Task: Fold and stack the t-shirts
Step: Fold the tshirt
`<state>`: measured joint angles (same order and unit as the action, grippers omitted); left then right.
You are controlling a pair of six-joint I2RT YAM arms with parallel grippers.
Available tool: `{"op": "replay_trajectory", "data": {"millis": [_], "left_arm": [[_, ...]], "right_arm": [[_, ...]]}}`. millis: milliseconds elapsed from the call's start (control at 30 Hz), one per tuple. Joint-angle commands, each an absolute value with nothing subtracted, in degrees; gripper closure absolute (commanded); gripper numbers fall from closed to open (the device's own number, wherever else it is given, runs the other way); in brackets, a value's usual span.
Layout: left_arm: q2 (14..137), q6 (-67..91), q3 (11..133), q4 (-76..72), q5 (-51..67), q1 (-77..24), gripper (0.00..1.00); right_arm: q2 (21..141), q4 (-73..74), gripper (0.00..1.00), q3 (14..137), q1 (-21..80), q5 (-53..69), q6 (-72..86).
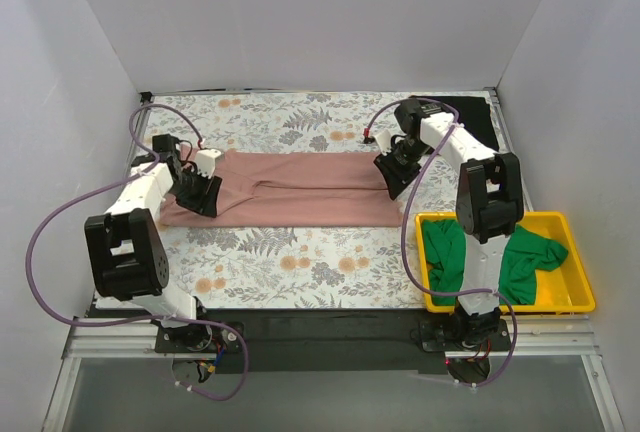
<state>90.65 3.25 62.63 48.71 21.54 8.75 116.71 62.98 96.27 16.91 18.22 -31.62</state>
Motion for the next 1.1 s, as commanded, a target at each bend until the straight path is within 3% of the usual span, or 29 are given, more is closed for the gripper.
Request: {"op": "replay_trajectory", "data": {"millis": [0,667,933,1067], "left_arm": [[89.8,3.9,62.7,45.2,17.6,6.7,0.55],[98.3,5.9,64.4,38.1,8.0,-4.7,0.68],[98.1,6.8,66.6,36.9,6.2,-4.7,0.8],[98.6,7.3,67.7,36.8,6.5,-4.7,0.99]], "right_arm": [[117.9,63.9,0.6,98.3,17.1,20.0,-30.8],[119.9,63.1,0.62,97.3,17.2,19.3,-30.7],[120.1,62.9,0.62,96.9,17.2,19.3,-30.8],[120.2,62.8,0.63,96.5,17.2,19.3,-30.8]]}}
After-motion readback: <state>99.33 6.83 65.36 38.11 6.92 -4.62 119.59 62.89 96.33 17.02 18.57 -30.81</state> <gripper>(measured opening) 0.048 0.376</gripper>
